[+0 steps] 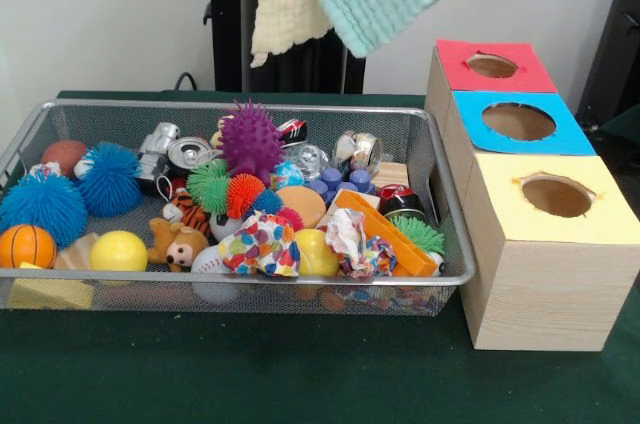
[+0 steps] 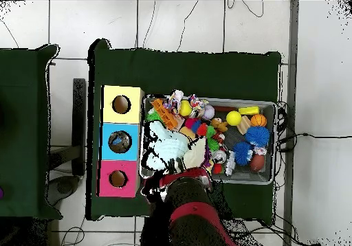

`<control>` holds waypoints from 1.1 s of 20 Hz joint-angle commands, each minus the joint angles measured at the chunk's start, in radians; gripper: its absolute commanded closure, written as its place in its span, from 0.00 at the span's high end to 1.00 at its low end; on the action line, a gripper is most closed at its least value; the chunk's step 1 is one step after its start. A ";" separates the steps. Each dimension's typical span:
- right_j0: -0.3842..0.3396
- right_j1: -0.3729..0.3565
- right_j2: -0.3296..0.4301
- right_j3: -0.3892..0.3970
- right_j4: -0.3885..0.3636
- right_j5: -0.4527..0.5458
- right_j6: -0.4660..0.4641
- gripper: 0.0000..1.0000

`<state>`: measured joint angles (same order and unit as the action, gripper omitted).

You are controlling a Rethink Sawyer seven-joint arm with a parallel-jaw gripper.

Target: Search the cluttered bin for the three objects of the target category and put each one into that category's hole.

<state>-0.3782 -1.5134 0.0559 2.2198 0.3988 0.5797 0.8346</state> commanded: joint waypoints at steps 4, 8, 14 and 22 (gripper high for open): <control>0.049 0.133 -0.058 -0.250 -0.397 0.388 0.421 0.00; -0.003 0.184 -0.047 -0.211 -0.381 0.273 0.337 0.00; -0.115 0.274 0.005 -0.132 -0.317 0.064 0.175 0.00; -0.313 0.399 0.166 -0.081 -0.303 -0.141 0.040 0.00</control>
<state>-0.5816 -1.2577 0.0745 2.0772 0.0878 0.5452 0.9296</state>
